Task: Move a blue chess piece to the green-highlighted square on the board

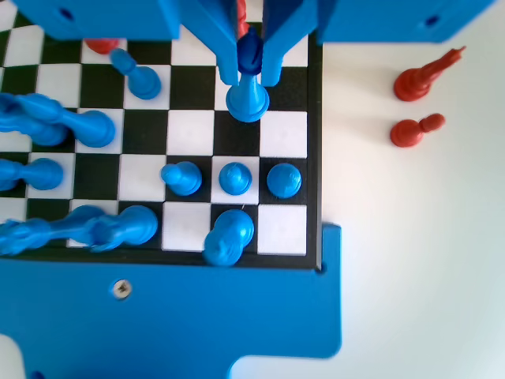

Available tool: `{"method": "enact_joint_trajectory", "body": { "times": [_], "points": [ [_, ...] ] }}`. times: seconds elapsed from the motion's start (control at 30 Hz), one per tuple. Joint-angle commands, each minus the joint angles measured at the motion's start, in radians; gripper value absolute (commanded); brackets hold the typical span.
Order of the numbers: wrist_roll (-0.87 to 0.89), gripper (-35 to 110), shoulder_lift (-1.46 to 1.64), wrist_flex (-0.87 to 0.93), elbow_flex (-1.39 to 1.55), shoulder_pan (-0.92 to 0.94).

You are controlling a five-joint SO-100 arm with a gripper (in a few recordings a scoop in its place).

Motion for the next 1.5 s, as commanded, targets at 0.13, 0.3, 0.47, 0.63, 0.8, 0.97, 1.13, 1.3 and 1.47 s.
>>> {"method": "enact_joint_trajectory", "body": {
  "times": [0.13,0.3,0.47,0.63,0.8,0.97,1.13,1.3,1.47],
  "points": [
    [-0.005,1,0.106,-0.051,0.052,-0.011],
    [-0.003,1,0.106,-0.130,0.118,-0.018],
    [-0.003,1,0.104,-0.178,0.163,-0.026],
    [-0.002,1,0.106,-0.193,0.178,-0.031],
    [-0.003,1,0.106,-0.196,0.178,-0.031],
    [-0.012,1,0.110,-0.204,0.190,-0.028],
    [-0.009,1,0.129,-0.175,0.189,-0.031],
    [0.011,1,0.137,-0.101,0.130,-0.040],
    [0.005,1,0.140,-0.086,0.121,-0.032]
  ]
}}
